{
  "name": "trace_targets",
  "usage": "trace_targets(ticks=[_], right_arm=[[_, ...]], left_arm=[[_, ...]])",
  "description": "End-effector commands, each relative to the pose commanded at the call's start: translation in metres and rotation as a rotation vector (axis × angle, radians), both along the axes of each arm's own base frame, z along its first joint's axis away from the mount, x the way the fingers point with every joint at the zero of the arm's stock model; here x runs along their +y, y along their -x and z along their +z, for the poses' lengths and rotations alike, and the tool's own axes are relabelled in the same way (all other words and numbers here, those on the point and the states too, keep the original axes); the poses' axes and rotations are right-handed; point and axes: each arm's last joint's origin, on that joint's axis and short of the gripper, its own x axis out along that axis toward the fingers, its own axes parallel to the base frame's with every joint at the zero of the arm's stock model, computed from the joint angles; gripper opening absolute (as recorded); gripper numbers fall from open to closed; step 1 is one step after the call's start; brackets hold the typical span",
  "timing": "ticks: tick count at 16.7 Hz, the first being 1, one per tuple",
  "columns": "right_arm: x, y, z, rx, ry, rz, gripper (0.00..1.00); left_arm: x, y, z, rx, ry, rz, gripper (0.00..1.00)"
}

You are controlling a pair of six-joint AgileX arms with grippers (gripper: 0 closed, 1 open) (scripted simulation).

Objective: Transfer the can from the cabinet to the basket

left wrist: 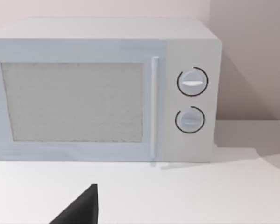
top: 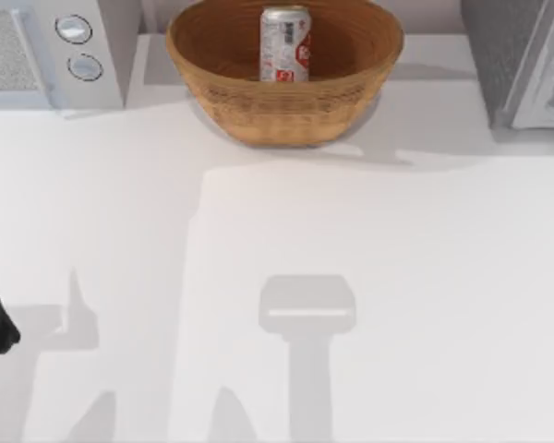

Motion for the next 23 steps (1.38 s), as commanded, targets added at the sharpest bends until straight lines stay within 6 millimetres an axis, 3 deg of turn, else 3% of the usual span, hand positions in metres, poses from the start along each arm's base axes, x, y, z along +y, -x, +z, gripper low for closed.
trace_targets(ticks=[4, 9, 14, 17, 20, 23], right_arm=[[-0.034, -0.016, 0.049, 0.003, -0.004, 0.000, 1.00], [-0.057, -0.027, 0.150, 0.020, -0.032, -0.002, 1.00], [-0.031, -0.015, 0.258, 0.026, -0.045, -0.003, 1.00], [-0.003, -0.001, 0.305, 0.015, -0.027, -0.003, 1.00], [0.016, 0.008, 0.329, 0.006, -0.009, -0.002, 1.00], [0.018, 0.009, 0.331, 0.004, -0.007, -0.002, 1.00]], left_arm=[[0.000, 0.000, 0.000, 0.000, 0.000, 0.000, 1.00], [0.000, 0.000, 0.000, 0.000, 0.000, 0.000, 1.00], [0.000, 0.000, 0.000, 0.000, 0.000, 0.000, 1.00], [0.000, 0.000, 0.000, 0.000, 0.000, 0.000, 1.00], [0.000, 0.000, 0.000, 0.000, 0.000, 0.000, 1.00], [0.000, 0.000, 0.000, 0.000, 0.000, 0.000, 1.00]])
